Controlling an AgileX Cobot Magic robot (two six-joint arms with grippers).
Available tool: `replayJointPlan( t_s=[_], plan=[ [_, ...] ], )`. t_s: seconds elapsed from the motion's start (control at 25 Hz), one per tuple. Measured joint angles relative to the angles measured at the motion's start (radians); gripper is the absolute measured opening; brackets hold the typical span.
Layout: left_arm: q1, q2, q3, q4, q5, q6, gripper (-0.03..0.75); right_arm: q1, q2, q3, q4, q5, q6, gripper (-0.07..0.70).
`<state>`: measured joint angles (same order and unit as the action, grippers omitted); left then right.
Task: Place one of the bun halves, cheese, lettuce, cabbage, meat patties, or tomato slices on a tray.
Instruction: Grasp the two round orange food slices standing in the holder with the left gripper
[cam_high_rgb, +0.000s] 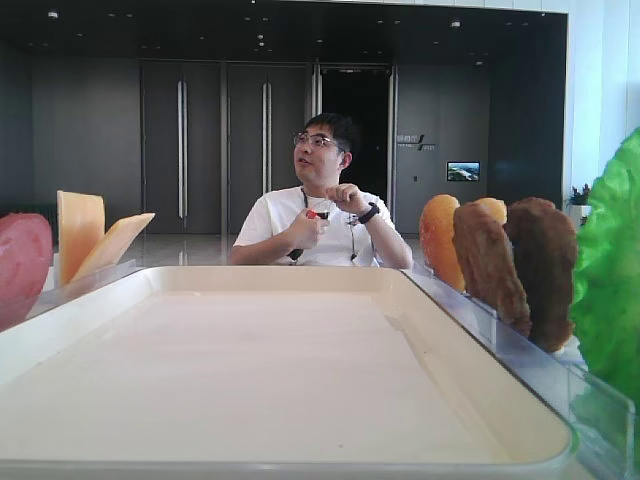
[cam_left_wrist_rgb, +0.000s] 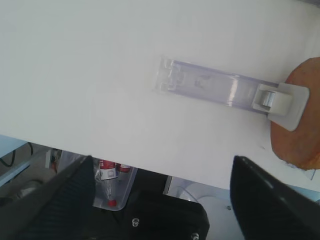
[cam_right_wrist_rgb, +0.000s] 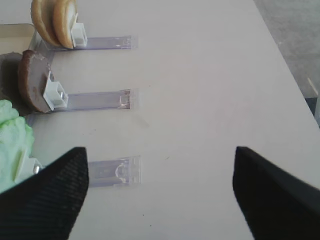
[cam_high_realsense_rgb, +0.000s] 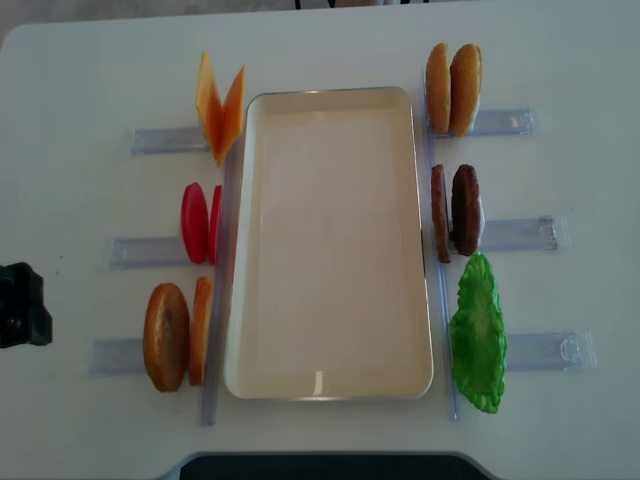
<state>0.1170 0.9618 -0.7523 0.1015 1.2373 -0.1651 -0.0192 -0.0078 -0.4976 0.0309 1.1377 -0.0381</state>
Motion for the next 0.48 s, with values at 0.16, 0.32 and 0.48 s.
replayJointPlan(
  t_s=[0.16, 0.32, 0.48],
  plan=[
    [0.0, 0.0, -0.001, -0.013, 0.0, -0.001, 0.643, 0.0, 0.0, 0.0, 0.0, 0.0, 0.0, 0.589],
    [0.0, 0.0, -0.001, -0.063, 0.0, -0.002, 0.643, 0.0, 0.0, 0.0, 0.0, 0.0, 0.0, 0.589],
    [-0.036, 0.0, -0.001, -0.084, 0.0, -0.008, 0.643, 0.0, 0.0, 0.0, 0.0, 0.0, 0.0, 0.589]
  ],
)
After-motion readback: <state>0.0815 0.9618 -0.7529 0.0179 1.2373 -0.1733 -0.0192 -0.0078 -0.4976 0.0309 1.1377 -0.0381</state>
